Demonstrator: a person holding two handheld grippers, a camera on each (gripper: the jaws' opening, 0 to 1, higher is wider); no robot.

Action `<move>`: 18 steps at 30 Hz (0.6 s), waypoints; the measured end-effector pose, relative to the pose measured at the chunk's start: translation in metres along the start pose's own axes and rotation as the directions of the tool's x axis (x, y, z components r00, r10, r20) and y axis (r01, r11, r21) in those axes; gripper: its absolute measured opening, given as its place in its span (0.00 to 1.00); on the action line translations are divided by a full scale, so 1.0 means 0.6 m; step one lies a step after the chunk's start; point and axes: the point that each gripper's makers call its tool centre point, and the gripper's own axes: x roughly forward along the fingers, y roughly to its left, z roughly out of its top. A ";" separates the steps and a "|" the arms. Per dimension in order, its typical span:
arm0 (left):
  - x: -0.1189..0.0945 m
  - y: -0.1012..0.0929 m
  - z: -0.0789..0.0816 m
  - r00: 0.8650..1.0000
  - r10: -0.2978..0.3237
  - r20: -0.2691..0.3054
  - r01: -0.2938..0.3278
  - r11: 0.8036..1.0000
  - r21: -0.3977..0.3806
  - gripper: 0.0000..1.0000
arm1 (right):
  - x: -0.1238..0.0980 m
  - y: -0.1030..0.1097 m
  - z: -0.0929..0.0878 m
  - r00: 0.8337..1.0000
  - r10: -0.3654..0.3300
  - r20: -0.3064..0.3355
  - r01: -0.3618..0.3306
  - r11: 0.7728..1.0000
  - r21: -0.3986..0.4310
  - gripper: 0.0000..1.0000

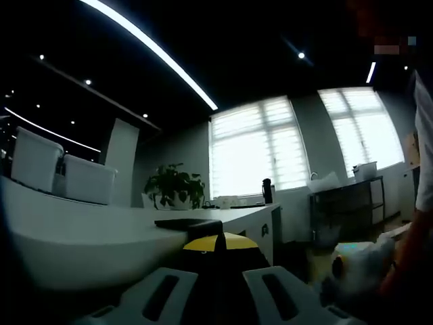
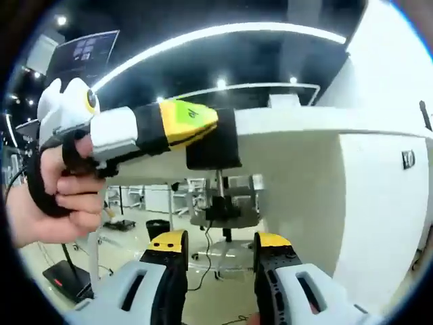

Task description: Clamp the fixed fixture on the desktop, loosen the retaining clip, secure it to the edge of the desk, and tighten the retaining clip.

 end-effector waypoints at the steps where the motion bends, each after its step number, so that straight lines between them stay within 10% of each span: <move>1: 0.000 0.000 0.000 1.000 0.000 0.000 0.000 1.000 0.001 0.02 | 0.000 0.000 0.020 0.999 -0.019 0.042 0.021 0.999 -0.043 0.38; 18: 0.002 0.002 0.002 1.000 0.002 0.017 -0.001 0.999 -0.046 0.02 | 0.052 -0.014 -0.004 0.987 -0.159 -0.030 0.157 0.986 -0.058 0.25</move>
